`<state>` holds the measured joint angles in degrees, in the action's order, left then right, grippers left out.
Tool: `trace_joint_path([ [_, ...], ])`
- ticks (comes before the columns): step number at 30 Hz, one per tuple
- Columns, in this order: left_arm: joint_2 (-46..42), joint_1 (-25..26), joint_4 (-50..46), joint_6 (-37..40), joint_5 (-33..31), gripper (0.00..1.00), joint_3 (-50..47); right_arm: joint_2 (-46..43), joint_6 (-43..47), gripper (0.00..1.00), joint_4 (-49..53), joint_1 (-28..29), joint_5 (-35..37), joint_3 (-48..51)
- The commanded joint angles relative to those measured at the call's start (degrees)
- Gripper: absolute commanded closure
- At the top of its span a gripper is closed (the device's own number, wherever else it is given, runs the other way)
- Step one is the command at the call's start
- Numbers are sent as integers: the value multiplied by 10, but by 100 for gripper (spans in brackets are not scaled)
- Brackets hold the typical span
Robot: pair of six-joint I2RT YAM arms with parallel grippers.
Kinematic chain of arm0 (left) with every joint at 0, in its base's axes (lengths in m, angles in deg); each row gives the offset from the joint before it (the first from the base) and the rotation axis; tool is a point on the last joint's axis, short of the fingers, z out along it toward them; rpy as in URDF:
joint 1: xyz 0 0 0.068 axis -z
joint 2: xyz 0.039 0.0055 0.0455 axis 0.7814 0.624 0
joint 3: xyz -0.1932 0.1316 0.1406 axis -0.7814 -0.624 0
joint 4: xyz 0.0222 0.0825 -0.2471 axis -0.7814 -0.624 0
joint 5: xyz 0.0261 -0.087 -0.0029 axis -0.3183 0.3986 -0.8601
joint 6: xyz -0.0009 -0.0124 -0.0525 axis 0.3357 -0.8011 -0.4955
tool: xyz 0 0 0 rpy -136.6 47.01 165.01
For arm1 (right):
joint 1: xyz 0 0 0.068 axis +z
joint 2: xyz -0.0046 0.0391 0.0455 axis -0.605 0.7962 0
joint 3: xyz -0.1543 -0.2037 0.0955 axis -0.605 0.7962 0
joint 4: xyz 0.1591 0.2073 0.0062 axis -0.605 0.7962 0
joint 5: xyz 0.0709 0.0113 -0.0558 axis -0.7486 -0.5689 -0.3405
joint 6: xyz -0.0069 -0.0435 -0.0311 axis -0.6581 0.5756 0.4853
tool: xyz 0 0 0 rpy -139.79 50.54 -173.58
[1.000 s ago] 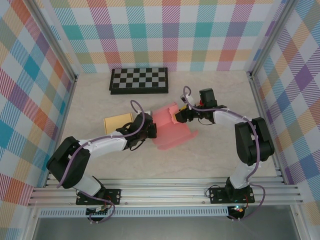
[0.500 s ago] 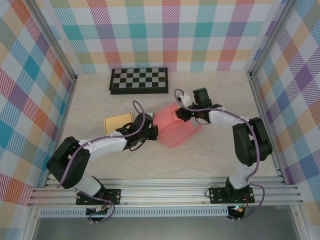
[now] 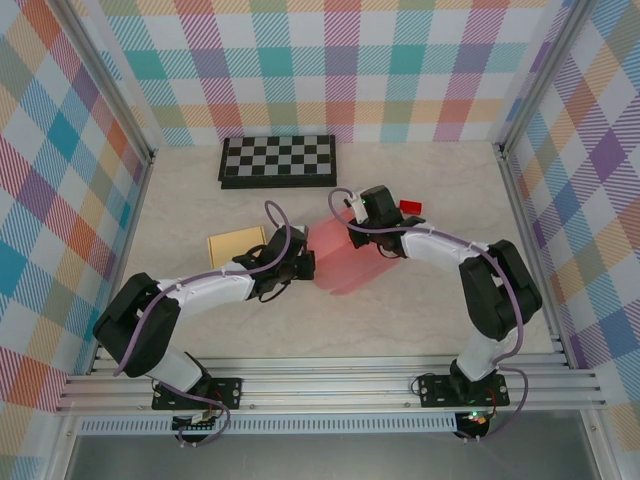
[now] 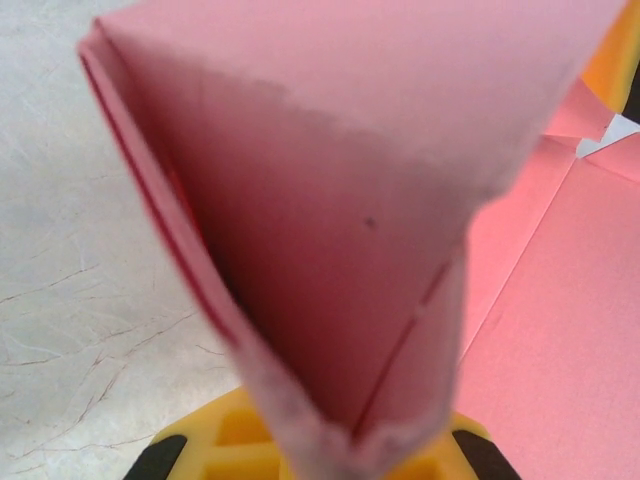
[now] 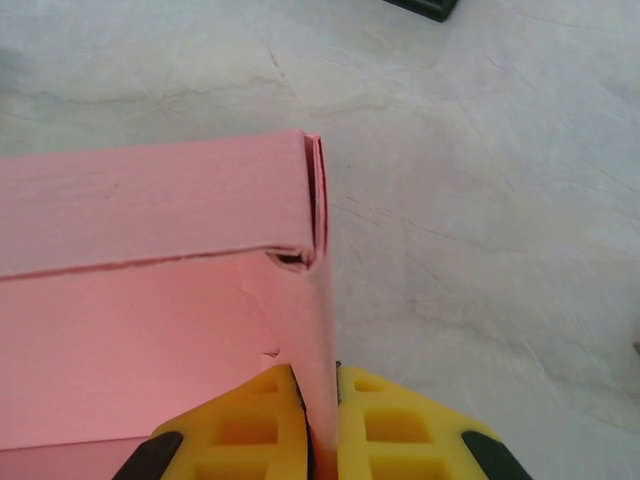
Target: Fold the paper box
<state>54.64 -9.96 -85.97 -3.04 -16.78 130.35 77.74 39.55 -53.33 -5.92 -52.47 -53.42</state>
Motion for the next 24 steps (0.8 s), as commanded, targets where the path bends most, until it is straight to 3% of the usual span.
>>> trace_joint_path([
  [1, -13, 27, 48, -3, 38, 100, 30, 20, -52, 91, 31, 0, 151, -5],
  [3, -11, 27, 43, -4, 34, 100, 34, 25, -69, 88, 28, 0, 147, -2],
  [7, -5, 27, 15, -8, 14, 100, 41, 19, -90, 73, -29, -3, 64, 18],
  [10, -5, 27, 8, -11, 3, 100, 39, 20, -75, 70, -34, -10, -21, 8],
  [19, -4, 27, 13, -9, 17, 100, 35, -6, -86, 69, -134, -47, -159, 38],
  [24, -6, 26, 14, -5, 22, 100, 32, -13, -76, 59, -150, -55, -183, 39],
])
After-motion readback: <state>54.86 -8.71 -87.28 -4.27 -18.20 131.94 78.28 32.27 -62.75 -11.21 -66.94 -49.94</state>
